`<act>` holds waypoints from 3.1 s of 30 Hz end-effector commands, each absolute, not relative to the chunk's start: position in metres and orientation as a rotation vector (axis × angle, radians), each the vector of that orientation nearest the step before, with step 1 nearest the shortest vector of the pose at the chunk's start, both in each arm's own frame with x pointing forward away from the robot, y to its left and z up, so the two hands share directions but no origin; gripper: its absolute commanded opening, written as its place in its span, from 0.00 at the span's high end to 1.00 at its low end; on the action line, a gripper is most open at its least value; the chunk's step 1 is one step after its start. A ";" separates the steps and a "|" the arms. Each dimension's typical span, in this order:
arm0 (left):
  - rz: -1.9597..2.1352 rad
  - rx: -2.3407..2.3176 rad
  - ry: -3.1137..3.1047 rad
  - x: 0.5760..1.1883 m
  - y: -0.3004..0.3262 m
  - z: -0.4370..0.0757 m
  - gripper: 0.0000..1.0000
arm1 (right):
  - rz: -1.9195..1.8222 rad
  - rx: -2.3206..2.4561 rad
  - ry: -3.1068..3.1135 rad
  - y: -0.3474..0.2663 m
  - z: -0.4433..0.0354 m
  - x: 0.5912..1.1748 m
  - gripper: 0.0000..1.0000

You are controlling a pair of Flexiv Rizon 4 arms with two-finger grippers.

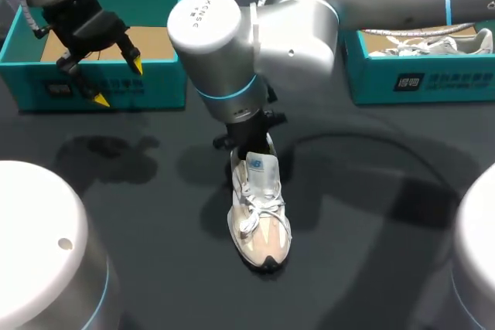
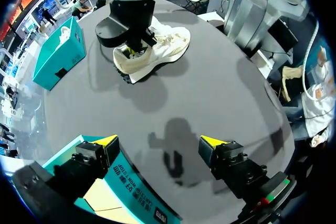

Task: Take the shoe out of the shoebox, open the shoe tongue, remove and reinsert the insole, then place the shoe into the shoebox

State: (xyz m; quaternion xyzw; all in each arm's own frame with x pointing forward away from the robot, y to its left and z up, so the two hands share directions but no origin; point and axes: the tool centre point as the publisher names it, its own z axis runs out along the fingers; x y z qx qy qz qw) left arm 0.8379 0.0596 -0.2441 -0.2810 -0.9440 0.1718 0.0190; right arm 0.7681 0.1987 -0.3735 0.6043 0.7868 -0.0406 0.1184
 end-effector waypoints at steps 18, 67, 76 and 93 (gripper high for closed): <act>0.529 -0.873 -2.930 0.838 0.060 -0.244 0.00 | -0.592 1.713 2.134 0.191 -0.372 0.759 1.00; 0.529 -0.873 -2.930 0.838 0.060 -0.244 0.00 | -0.193 1.912 2.276 0.201 -0.369 0.750 1.00; 0.529 -0.873 -2.930 0.838 0.060 -0.244 0.00 | -0.226 1.905 2.364 0.197 -0.354 0.756 1.00; 0.529 -0.873 -2.930 0.838 0.060 -0.244 0.00 | -0.335 2.033 2.436 0.206 -0.357 0.747 0.72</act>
